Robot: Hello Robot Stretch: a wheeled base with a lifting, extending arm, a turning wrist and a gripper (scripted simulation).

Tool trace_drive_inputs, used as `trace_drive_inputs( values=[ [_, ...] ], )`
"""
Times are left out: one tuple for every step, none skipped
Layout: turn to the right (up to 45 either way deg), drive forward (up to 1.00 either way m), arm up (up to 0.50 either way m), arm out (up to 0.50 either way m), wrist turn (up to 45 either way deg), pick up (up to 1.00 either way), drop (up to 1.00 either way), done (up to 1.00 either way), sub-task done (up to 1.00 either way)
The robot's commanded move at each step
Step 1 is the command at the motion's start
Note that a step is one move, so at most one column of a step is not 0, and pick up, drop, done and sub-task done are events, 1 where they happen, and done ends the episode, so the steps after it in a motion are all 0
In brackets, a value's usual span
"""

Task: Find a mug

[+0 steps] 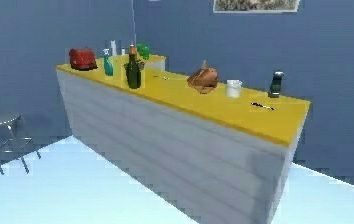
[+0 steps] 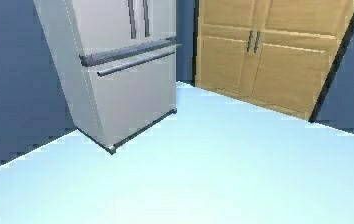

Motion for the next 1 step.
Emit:
trace_drive_inputs(
  values=[
    [0.0, 0.45, 0.00, 0.00, 0.0, 0.00, 0.00, 0.00, 0.00]
  ],
)
